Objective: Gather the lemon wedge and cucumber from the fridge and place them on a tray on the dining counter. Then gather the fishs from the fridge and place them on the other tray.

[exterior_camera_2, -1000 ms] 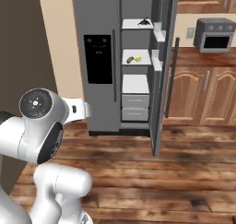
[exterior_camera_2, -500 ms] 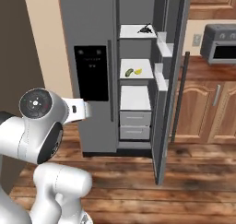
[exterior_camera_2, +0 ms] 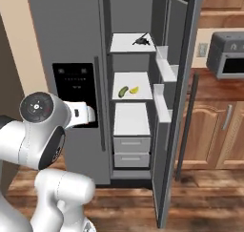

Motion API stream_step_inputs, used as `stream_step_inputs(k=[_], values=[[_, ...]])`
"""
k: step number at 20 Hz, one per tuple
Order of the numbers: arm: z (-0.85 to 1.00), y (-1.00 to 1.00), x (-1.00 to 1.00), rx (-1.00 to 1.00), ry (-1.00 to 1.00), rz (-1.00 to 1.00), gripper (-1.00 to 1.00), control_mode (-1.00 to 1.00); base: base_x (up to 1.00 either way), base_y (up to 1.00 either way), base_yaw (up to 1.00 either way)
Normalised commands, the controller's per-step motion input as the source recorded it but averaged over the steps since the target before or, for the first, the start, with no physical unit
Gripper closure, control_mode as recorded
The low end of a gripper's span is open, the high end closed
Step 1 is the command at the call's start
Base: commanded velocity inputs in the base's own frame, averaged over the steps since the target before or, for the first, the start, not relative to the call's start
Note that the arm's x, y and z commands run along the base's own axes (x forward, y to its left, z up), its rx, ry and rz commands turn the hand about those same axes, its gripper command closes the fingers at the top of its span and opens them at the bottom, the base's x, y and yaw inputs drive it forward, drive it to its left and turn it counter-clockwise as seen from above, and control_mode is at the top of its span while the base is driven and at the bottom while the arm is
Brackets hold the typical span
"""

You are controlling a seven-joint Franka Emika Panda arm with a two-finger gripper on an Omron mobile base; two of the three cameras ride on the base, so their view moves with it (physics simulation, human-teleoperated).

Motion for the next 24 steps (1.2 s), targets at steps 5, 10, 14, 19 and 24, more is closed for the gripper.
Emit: stream_step_inputs(k=[5,10,14,19,24], values=[[0.00,0.00,0.00,0.00,0.00,0.00,-1.00,1.00,0.94,-0.14,-0.07],[0.00,0.00,0.00,0.00,0.00,0.00,-1.00,1.00,0.84,-0.22,-0.06],[0.00,0.00,0.00,0.00,0.00,0.00,-1.00,1.00,0.69,-0.36,-0.04],[0.00,0.00,0.00,0.00,0.00,0.00,-1.00,1.00,0.71,-0.32,-0.03],[0.00,0.00,0.00,0.00,0.00,0.00,-1.00,1.00,0.86,-0.02,0.00]])
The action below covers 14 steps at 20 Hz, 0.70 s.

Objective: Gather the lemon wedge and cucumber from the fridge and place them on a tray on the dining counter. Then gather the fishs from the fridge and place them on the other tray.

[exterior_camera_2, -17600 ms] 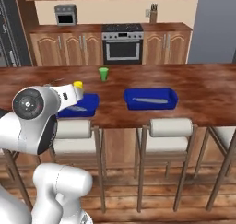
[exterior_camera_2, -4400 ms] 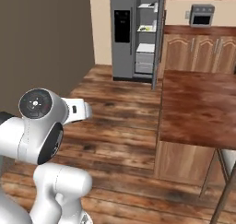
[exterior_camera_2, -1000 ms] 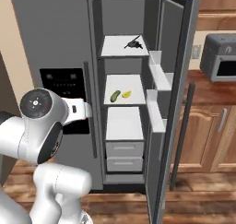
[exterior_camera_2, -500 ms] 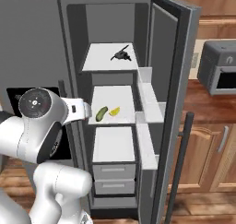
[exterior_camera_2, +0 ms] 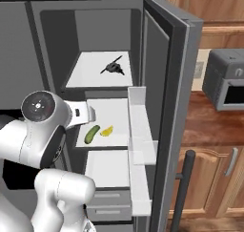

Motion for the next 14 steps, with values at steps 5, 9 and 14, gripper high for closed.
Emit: stream_step_inputs(k=[5,9,14], values=[[0.00,0.00,0.00,0.00,0.00,0.00,-1.00,1.00,0.95,0.00,0.00],[0.00,0.00,0.00,0.00,0.00,0.00,-1.00,1.00,0.84,-0.17,0.00],[0.00,0.00,0.00,0.00,0.00,0.00,-1.00,1.00,0.54,-0.06,0.00]])
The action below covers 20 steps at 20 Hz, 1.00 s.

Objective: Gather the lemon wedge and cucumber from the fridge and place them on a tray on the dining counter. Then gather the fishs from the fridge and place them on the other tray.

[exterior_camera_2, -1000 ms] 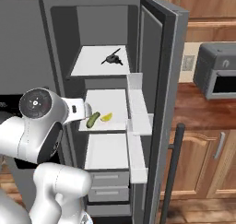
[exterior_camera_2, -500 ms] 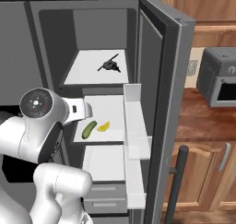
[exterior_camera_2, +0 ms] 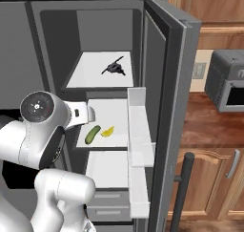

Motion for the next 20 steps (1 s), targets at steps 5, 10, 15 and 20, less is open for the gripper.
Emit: stream_step_inputs(k=[5,10,15,20], values=[[0.00,0.00,0.00,0.00,0.00,0.00,-1.00,1.00,0.15,0.00,0.00],[0.00,0.01,0.08,0.00,0.00,-0.01,-1.00,-1.00,0.10,0.00,0.00],[0.28,0.00,0.11,0.00,0.00,-0.08,-1.00,-1.00,0.00,0.00,0.00],[0.36,-0.02,0.25,0.00,0.01,-0.06,-1.00,-1.00,0.00,0.00,0.00]])
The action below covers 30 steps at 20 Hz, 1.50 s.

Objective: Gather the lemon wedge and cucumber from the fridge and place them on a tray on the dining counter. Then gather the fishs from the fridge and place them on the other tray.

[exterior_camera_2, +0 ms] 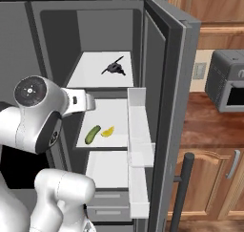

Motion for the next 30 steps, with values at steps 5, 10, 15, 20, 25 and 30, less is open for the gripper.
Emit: stream_step_inputs(k=[5,10,15,20,25,30], values=[[0.23,-0.10,0.38,0.01,0.01,0.00,-1.00,-1.00,0.00,0.00,0.00],[0.02,0.00,0.58,0.01,0.00,0.03,-1.00,-1.00,0.00,0.00,0.00],[0.00,0.00,0.74,0.00,0.00,0.09,-1.00,-1.00,0.00,0.00,0.00],[0.09,-0.01,0.67,0.01,0.03,0.05,-1.00,-1.00,0.00,0.00,0.00],[0.07,0.00,0.65,0.00,0.08,0.01,-1.00,-1.00,0.00,0.00,0.00],[0.04,0.00,0.61,0.00,0.09,0.00,-1.00,-1.00,0.00,0.00,0.00]])
